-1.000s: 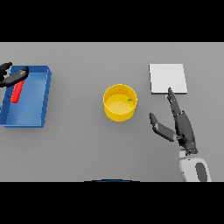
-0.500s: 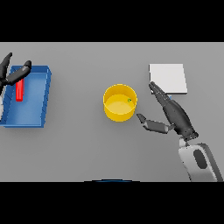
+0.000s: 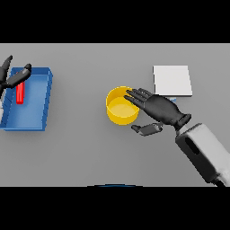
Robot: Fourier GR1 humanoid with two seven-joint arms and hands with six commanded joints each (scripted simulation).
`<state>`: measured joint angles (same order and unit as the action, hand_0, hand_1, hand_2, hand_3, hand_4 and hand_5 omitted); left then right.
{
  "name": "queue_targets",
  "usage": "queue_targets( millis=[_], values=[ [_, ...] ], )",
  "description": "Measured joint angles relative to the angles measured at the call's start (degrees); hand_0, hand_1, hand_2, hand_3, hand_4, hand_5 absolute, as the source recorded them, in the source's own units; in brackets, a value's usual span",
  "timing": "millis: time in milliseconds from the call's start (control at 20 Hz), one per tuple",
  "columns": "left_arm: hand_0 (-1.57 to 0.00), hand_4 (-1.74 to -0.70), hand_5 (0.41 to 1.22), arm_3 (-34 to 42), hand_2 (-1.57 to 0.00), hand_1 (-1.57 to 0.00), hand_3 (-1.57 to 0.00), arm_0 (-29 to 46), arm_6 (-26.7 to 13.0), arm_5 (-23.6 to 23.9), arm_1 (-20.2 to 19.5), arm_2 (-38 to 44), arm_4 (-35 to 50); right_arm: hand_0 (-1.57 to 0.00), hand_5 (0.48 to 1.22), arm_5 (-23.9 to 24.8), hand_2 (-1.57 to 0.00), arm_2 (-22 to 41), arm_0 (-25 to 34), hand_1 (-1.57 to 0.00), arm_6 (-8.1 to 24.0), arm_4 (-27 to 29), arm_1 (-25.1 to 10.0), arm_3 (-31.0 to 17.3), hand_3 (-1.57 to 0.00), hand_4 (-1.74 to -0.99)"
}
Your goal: Pick up the red beaker and tilt it to pour out 1 green nut into yellow bowl. Pick up the yellow bowl and place it on the metallic measuring scale.
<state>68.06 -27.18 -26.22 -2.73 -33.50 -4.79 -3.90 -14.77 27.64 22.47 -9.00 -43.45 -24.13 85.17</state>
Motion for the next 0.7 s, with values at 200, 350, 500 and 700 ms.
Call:
queue_targets(
  millis=[200,350,500,700],
  values=[
    [0.00,-0.81,0.695,0.87,0.00,0.00,0.00,0.72,0.49,-0.24,-0.42,0.27,0.35,0.00,0.642,-2.61,0.00,3.50,5.47,0.00,-2.64,-2.35,0.36,-5.19,0.00,-1.156],
    [0.00,-0.81,0.693,1.12,0.00,0.00,0.00,0.54,-0.54,-0.16,-0.37,0.31,0.40,0.00,0.652,-4.44,0.00,5.89,9.27,0.00,-3.53,-3.83,1.52,-10.08,0.00,-1.157],
    [0.00,-0.81,0.700,-0.03,0.00,0.00,0.00,-0.03,-0.36,-0.61,-0.24,0.16,0.21,0.00,0.667,-7.44,0.00,8.30,12.46,0.00,-3.74,-4.95,2.59,-13.28,0.00,-1.162],
    [0.00,-0.80,0.706,-0.59,0.00,0.00,0.00,0.38,0.83,-0.61,-0.55,0.10,-0.29,0.00,0.673,-9.99,0.00,10.73,15.31,0.00,-3.62,-6.53,3.49,-17.04,0.00,-1.177]
  ],
)
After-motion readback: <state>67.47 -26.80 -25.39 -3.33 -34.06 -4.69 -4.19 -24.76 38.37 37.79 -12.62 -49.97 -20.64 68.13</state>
